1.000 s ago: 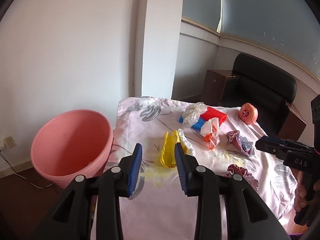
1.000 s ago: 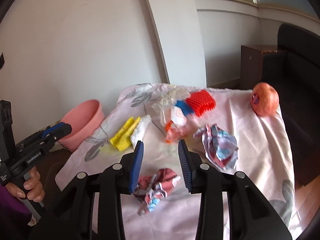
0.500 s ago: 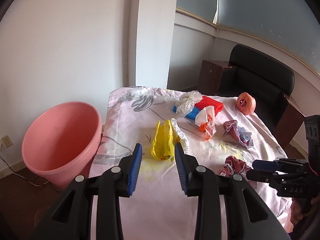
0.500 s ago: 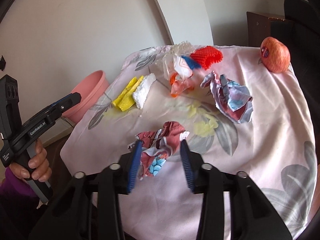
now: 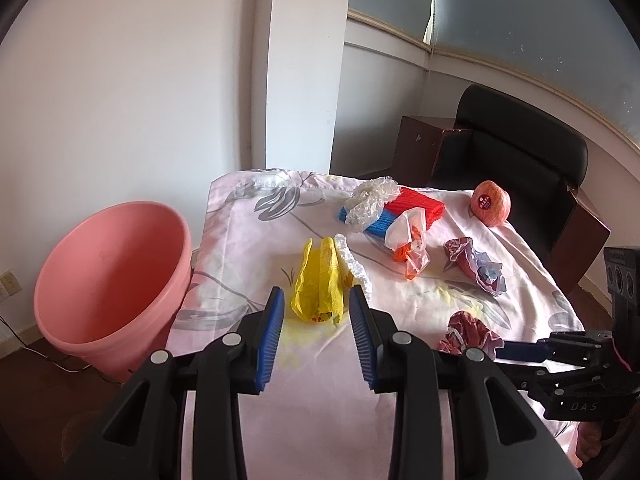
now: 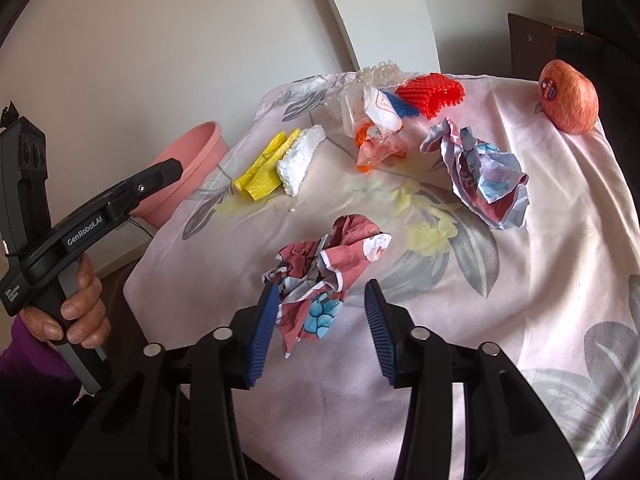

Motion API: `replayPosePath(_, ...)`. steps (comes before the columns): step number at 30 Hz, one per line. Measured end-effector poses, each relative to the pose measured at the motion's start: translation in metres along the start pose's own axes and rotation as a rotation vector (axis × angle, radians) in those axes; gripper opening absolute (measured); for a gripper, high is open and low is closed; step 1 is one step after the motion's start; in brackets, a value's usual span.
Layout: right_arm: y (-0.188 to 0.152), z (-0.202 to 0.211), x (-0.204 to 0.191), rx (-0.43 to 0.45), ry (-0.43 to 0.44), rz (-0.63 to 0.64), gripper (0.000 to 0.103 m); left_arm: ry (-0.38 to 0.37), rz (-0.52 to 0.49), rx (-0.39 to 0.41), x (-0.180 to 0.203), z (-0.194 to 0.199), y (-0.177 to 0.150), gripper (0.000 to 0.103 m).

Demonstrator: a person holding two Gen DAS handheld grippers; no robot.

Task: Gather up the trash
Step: 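Move the right tool to the crumpled patterned paper and grasp it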

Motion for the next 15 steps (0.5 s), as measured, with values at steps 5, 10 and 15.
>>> replayPosePath(5, -0.001, -0.003, -0.001, -0.008, 0.023, 0.007, 0.012, -0.015, 0.005, 0.002, 0.001, -0.002, 0.001, 0.029)
replayPosePath(10, 0.002, 0.006, -0.001, 0.047, 0.012, 0.019, 0.009, -0.040, 0.008, -0.024, 0.003, -0.009, 0.001, 0.016)
replayPosePath(15, 0.004, 0.019, 0.005, 0.108, -0.014, 0.017, 0.009, -0.076, -0.008, -0.058, 0.018, -0.022, 0.002, 0.016)
Point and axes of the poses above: each gripper's, at about its wrist camera, not at the fingertips, and z roughly against the way its jaws point, x to its right, y to its top, the point moved 1 cm from there along -z, roughly the way its jaws point, and after that the axes turned 13 degrees about z, right-handed, at the moved point
